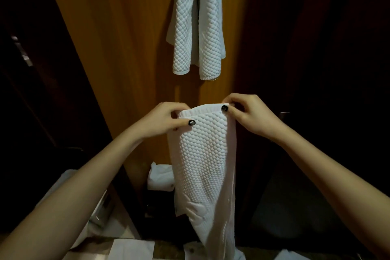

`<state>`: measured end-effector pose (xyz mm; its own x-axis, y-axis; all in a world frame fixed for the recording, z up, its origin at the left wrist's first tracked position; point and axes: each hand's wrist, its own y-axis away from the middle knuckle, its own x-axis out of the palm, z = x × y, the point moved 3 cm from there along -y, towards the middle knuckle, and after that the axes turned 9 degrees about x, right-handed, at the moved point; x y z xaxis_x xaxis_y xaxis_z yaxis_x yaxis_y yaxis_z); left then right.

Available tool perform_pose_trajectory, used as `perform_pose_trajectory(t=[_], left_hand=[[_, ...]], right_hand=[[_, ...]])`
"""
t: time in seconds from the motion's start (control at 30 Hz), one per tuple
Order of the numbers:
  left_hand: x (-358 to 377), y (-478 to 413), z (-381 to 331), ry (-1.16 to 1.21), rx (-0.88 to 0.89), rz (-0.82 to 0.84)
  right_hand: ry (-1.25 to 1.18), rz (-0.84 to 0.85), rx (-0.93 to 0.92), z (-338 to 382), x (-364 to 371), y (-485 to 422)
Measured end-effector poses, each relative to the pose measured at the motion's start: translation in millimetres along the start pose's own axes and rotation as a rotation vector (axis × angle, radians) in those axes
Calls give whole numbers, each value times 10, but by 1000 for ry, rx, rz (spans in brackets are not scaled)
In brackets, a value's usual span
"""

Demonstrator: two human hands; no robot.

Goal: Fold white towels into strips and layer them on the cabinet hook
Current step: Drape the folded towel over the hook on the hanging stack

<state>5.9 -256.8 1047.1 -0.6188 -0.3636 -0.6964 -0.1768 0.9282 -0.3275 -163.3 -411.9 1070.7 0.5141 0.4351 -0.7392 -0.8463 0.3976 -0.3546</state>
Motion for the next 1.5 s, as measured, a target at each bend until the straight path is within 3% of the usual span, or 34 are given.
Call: perform_pose_trajectory(t=[0.2, 0.33, 0.47, 0.67, 0.8, 1.0, 1.33, 1.43, 1.5], left_hand=[[30, 57, -169, 149, 109, -97], [-30, 7, -367, 271, 180, -36], [-83, -35, -444, 405, 200, 8], [-231, 60, -335, 451, 151, -101], [-348, 216, -210, 429, 111, -169], [-456, 349, -145, 383, 97, -262], [-740, 452, -45, -88, -29, -398], [-682, 406, -6, -173, -39, -524], [-648, 365, 25, -89, -25, -629]], right_hand=[[-77, 99, 25, -59, -82, 32], [-127, 138, -35, 39, -63, -32], [-193, 280, -41, 116, -26, -169], [-372, 413, -82, 284, 109, -348], [-322, 437, -86, 379, 235, -391], [-145, 278, -72, 477, 411, -414], [8, 168, -155, 659, 308, -506], [-6, 115, -141, 657, 297, -559], [-50, 55, -118, 645, 279, -592]])
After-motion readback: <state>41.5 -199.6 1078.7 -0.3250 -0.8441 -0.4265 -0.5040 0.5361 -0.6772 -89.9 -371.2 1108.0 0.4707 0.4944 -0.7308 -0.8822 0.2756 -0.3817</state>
